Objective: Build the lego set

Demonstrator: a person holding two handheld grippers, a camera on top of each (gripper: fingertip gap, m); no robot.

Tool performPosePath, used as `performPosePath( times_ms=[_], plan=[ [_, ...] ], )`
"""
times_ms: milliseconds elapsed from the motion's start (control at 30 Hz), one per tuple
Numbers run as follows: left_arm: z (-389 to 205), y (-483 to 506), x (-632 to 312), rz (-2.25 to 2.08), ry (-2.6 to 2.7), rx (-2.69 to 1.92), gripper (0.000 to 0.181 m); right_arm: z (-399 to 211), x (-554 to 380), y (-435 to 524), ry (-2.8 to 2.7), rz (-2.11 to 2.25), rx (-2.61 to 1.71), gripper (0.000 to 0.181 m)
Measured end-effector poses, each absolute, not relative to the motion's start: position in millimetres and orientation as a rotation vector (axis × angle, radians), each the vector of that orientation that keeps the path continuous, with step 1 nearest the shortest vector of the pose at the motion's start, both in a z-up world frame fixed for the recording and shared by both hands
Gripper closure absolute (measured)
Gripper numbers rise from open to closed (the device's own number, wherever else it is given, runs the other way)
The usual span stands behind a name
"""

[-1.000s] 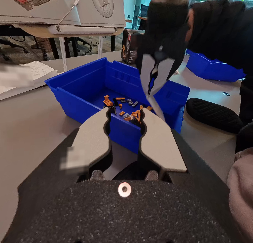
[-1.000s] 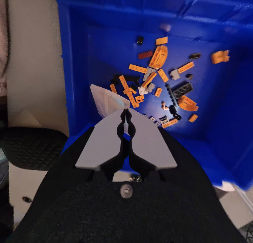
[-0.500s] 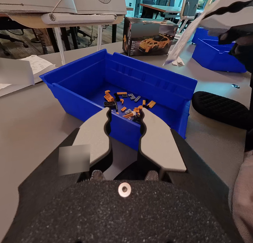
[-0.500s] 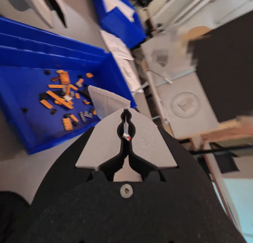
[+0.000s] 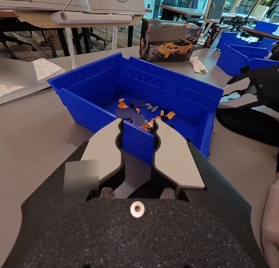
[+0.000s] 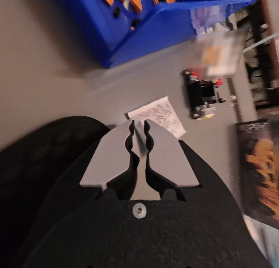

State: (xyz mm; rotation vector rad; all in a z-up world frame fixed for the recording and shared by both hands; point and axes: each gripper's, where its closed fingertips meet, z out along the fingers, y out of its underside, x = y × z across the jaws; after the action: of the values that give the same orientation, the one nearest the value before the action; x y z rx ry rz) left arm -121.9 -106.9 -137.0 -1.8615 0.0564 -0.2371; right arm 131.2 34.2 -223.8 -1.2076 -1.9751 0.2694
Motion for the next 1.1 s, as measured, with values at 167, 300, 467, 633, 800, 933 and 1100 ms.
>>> performPosePath(
  times_ms=[167, 300, 467, 633, 800, 933, 1100],
  plan=[
    [-143, -104, -124, -0.248, 0.040, -1.874, 0.145, -189, 131, 23, -1.873, 0.697, -1.386, 0.151],
    [-145, -103, -125, -0.241, 0.036, -1.874, 0.144, -170, 122, 15, -1.805, 0.922, -1.467, 0.139],
    [-143, -103, -132, -0.235, 0.008, -1.862, 0.145, -176, 78, -12, -1.694, 0.982, -1.615, 0.119],
    [-140, -107, -134, -0.229, 0.005, -1.865, 0.145, -190, 52, -8, -1.590, 0.899, -1.676, 0.135],
    [-140, -110, -146, -0.259, -0.045, -1.886, 0.145, -191, 49, 2, -1.564, 0.797, -1.638, 0.160],
    [-131, -108, -147, -0.289, -0.062, -1.846, 0.144, -190, 50, 9, -1.539, 0.746, -1.603, 0.165],
    [-135, -109, -134, -0.315, -0.057, -1.838, 0.144, -189, 52, 25, -1.434, 0.718, -1.643, 0.175]
  ],
)
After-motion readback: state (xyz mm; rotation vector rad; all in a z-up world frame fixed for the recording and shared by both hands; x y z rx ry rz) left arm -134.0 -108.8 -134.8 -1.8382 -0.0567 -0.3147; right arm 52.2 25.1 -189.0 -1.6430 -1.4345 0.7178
